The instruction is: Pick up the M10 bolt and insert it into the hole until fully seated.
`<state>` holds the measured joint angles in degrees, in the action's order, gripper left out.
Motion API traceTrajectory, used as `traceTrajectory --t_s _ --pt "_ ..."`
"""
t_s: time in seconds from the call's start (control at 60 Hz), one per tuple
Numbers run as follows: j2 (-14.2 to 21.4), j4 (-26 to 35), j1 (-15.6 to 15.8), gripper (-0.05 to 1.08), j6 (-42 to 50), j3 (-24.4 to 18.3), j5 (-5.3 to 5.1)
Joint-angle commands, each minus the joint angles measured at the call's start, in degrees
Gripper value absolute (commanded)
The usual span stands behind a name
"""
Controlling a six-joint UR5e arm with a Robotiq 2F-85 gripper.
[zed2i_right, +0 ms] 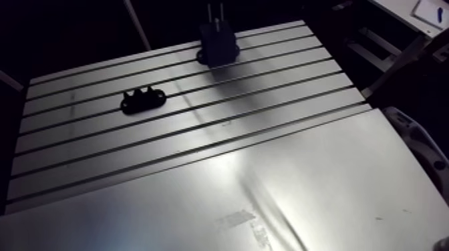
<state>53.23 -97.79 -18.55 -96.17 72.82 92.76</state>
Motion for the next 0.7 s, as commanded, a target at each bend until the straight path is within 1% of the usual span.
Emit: traceTrajectory --t_s 0.017,0.067,0.283,0.4,0.433,0.45,0.467,0.483,0.5,0.517,0.55,0.583,0.617,0.633,0.65,0.667,0.683,0.7 --pt "0.14 -4.68 0.0 0.0 -0.26 0.77 0.25" --pt "0.23 -5.66 0.0 0.0 -0.37 0.87 0.11" --pt "0.76 -5.55 0.0 0.0 -0.47 0.79 0.09" --pt "2.25 -4.49 0.07 0.0 -0.55 0.7 0.09" --pt "3.55 -2.55 0.24 0.0 -0.56 0.61 0.09" --pt "3.55 -2.55 0.24 0.0 -0.56 0.61 0.09" --pt "4.48 -1.42 0.48 0.0 -0.56 0.61 0.09" --pt "4.48 -1.42 0.48 0.0 -0.56 0.61 0.09" --pt "5.44 -0.13 0.67 0.0 -0.63 0.68 0.09" --pt "5.44 -0.13 0.67 0.0 -0.63 0.68 0.09" --pt "7.69 2.67 1.73 0.0 -0.65 0.86 0.09" --pt "7.69 2.67 1.73 0.0 -0.65 0.86 0.09" --pt "10.05 3.89 2.82 0.0 -0.57 1.75 0.17" --pt "10.05 3.89 2.82 0.0 -0.57 1.75 0.17" --pt "11.36 4.33 3.11 0.0 -0.56 2.35 0.1" --pt "11.36 4.33 3.11 0.0 -0.56 2.35 0.1" --pt "12.82 4.69 3.46 0.0 -0.56 2.96 0.09" --pt "12.82 4.69 3.46 0.0 -0.56 2.96 0.09"
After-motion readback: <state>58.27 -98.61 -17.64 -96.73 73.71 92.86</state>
